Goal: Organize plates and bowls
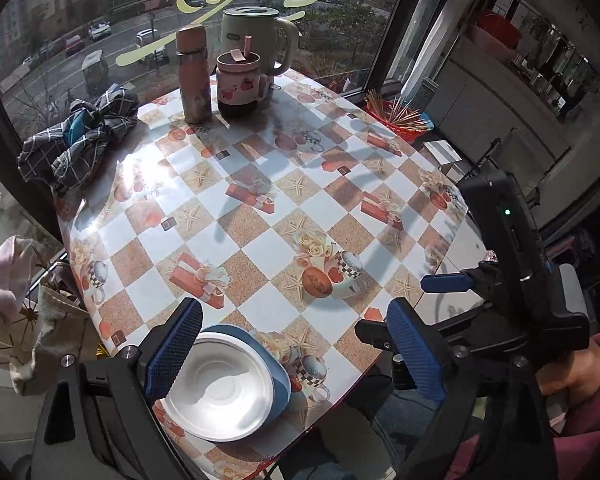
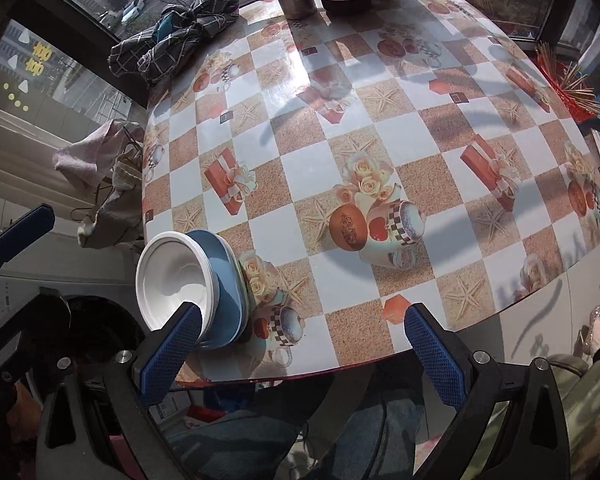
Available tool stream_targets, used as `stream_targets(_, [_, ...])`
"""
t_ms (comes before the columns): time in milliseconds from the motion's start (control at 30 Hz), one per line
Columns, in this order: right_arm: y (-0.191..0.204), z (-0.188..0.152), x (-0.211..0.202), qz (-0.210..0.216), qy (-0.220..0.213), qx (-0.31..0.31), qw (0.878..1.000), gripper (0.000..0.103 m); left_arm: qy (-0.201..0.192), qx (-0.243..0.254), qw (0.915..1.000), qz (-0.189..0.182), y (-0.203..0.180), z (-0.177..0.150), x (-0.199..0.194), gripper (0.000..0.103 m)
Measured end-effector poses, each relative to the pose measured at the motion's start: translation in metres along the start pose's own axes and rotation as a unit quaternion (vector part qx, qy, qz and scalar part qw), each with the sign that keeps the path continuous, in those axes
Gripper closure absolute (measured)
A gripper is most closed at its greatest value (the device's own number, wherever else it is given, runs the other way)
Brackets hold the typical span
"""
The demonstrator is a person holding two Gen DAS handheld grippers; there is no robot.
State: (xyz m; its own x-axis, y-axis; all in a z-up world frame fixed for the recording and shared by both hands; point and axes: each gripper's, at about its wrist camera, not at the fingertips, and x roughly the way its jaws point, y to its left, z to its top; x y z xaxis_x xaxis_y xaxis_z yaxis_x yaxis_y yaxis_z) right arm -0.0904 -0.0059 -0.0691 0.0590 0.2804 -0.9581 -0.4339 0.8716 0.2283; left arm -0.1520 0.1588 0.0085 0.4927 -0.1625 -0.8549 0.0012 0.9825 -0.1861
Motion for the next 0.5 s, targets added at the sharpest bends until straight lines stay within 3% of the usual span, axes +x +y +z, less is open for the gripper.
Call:
stream_targets(233, [-0.035, -0.037, 0.002, -0.001, 0.006, 0.083, 0.997, 0.001, 0.044, 0.106, 0.9932, -0.023, -0.058, 0.003, 0.02, 0.008])
stream_targets(500, [-0.061, -0.052, -0.013, -0.015, -0.012, 0.128, 0.992, 0.001, 0.043, 0.155, 0.9859, -0.044, -0.092, 0.011, 0.025, 0.008])
